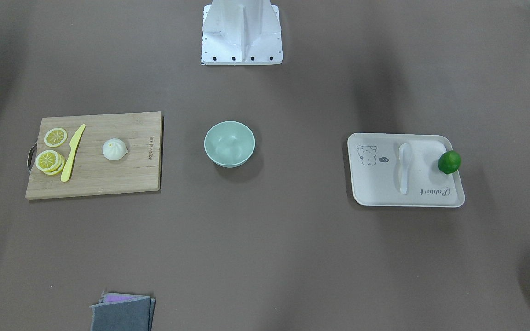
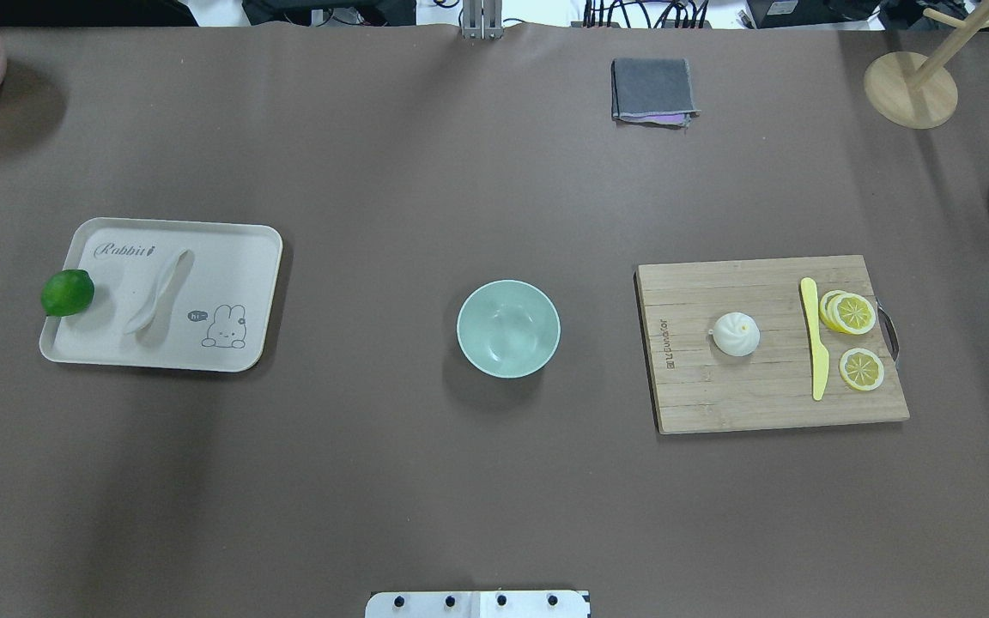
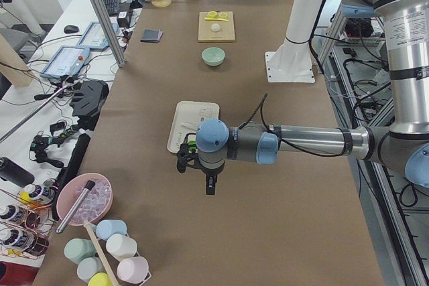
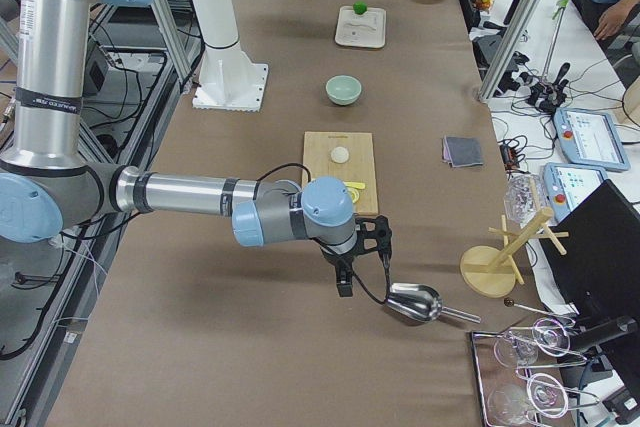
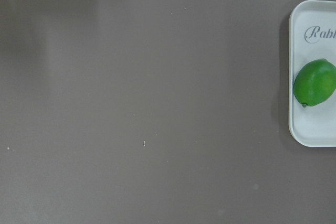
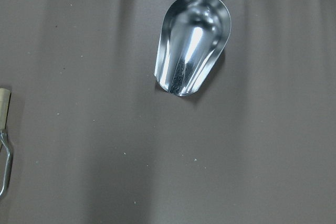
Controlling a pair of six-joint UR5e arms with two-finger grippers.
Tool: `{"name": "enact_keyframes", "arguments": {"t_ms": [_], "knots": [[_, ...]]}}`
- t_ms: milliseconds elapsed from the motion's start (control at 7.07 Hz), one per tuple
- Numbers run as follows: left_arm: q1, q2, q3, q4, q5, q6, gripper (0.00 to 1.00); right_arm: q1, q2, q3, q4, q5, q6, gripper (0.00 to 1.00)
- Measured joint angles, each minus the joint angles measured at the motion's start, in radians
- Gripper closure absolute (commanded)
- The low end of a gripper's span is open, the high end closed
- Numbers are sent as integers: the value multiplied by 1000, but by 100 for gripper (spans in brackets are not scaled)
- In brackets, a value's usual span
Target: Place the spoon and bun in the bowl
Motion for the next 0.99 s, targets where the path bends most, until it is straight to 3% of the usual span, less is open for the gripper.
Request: {"name": "enact_keyframes", "arguments": {"t_ms": [425,991], "knots": [[-4,4,-1,-1,6,2,2,-6,38,2,-104,-4,-10,0],[-19,4,-14,-9,-2,2,2,-8,9,-4,-47,49,-10,0]]}}
